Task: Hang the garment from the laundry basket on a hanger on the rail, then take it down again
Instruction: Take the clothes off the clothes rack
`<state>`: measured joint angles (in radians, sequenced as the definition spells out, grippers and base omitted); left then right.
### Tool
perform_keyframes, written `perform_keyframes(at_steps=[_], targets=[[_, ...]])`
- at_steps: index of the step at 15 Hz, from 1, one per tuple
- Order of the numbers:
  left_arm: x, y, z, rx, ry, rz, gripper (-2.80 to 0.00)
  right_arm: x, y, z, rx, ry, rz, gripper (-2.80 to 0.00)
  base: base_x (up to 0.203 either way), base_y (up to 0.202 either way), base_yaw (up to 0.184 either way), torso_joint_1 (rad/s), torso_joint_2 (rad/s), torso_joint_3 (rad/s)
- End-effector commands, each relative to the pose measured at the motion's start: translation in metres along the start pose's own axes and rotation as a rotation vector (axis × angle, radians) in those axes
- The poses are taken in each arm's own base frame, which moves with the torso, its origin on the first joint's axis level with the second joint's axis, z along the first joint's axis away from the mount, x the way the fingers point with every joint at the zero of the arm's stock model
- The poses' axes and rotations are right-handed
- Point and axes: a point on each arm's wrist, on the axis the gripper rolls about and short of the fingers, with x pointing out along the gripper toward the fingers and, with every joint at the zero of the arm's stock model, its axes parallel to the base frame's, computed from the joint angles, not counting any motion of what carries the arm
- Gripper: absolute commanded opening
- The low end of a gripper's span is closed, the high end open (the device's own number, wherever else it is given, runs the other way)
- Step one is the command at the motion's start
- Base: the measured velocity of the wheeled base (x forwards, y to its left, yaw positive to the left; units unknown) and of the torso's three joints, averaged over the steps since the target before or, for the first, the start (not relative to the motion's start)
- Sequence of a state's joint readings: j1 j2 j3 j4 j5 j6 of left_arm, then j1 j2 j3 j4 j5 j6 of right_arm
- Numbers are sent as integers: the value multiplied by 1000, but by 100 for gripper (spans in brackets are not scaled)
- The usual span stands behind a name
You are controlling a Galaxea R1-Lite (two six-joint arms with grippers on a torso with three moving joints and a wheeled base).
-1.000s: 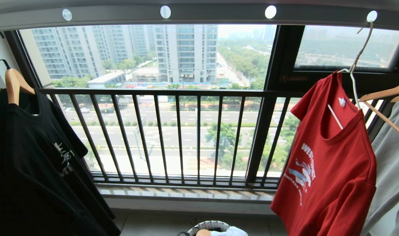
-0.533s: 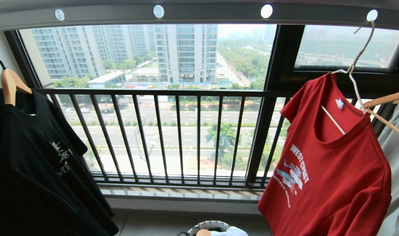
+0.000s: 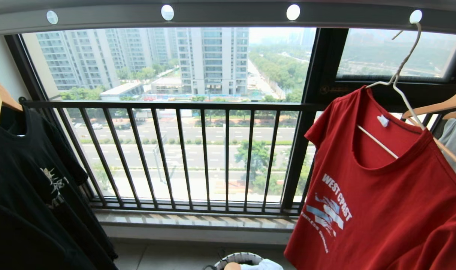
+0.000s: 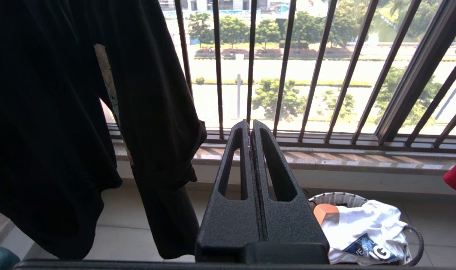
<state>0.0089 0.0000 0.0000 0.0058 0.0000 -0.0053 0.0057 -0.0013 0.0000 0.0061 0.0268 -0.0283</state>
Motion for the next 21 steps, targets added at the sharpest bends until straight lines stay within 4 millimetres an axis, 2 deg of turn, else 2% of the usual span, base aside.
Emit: perform_keyframes(at_steps=[1, 21], targets=[[0, 0, 0, -1, 2, -1, -280, 0, 0, 0, -1, 1, 1, -280, 0, 0, 0, 0, 0, 0], [0, 0, 0, -1, 2, 0, -280, 0, 0, 0, 1, 1, 1, -280, 0, 0, 0, 0, 0, 0]])
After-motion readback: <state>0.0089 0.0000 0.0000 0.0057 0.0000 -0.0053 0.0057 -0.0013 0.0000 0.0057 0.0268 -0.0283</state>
